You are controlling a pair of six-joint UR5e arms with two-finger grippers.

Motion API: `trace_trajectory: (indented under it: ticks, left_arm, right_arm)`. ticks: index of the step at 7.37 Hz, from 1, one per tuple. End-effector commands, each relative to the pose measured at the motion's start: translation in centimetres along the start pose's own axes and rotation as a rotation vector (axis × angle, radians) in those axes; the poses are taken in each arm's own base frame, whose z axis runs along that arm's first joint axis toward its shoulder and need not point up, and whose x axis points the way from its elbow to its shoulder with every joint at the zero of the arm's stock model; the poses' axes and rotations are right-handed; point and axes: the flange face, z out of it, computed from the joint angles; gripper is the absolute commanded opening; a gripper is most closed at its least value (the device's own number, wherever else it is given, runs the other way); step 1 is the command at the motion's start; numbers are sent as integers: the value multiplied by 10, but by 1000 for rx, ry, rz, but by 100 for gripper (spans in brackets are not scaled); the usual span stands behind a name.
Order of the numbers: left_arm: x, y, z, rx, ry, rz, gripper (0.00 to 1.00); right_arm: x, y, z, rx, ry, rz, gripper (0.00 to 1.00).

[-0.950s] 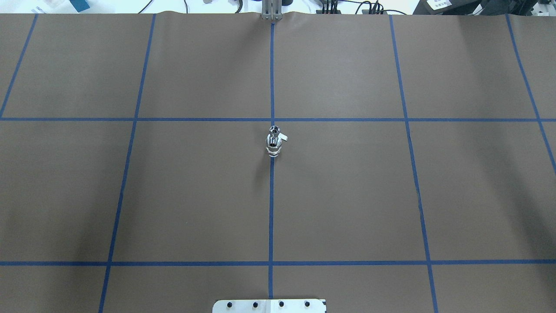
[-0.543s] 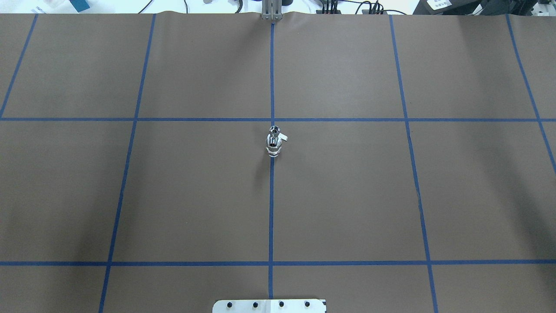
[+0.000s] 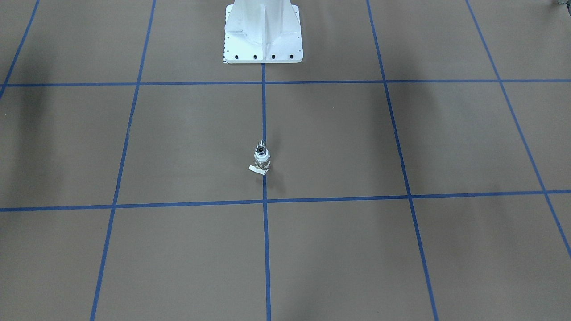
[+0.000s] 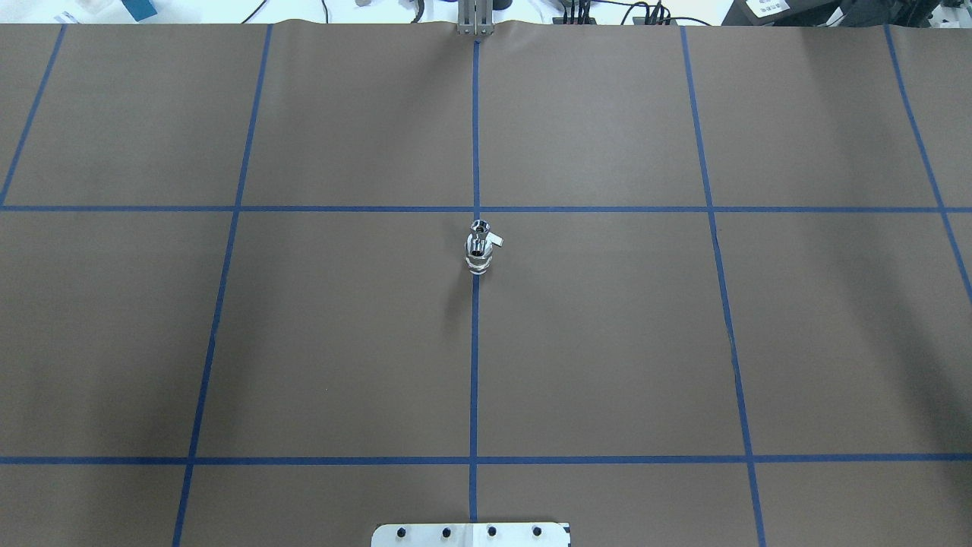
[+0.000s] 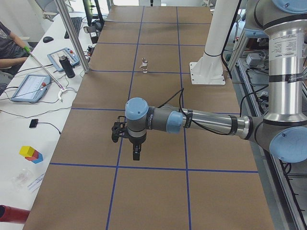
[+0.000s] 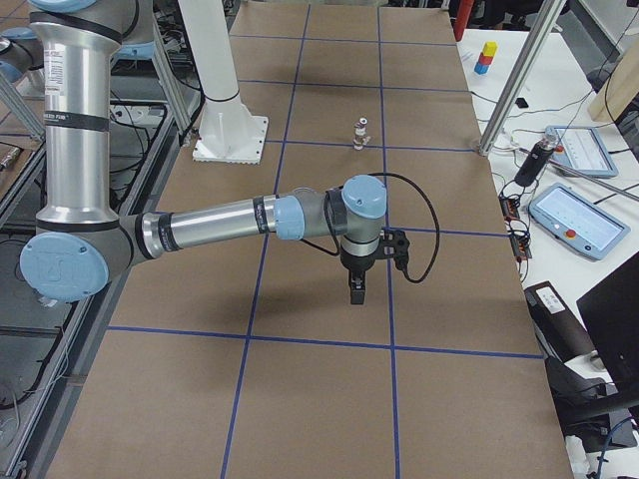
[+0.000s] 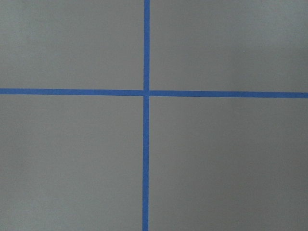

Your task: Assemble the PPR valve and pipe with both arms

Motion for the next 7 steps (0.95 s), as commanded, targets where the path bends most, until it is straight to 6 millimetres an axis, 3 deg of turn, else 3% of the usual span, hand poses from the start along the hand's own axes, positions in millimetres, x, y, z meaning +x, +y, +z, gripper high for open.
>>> trace_trajectory:
  ticks: [1, 5, 7]
  left_arm:
    - [-6, 6, 0, -34, -31, 56, 100]
    - [-2, 23, -5, -51, 8, 92, 100]
    - [-8, 37, 4, -76, 47, 80, 100]
  right_arm:
    - [0, 0, 0, 0, 0, 0, 100]
    - [0, 1, 0, 0, 0, 0, 100]
    - [-1, 1, -1, 1, -2, -1, 100]
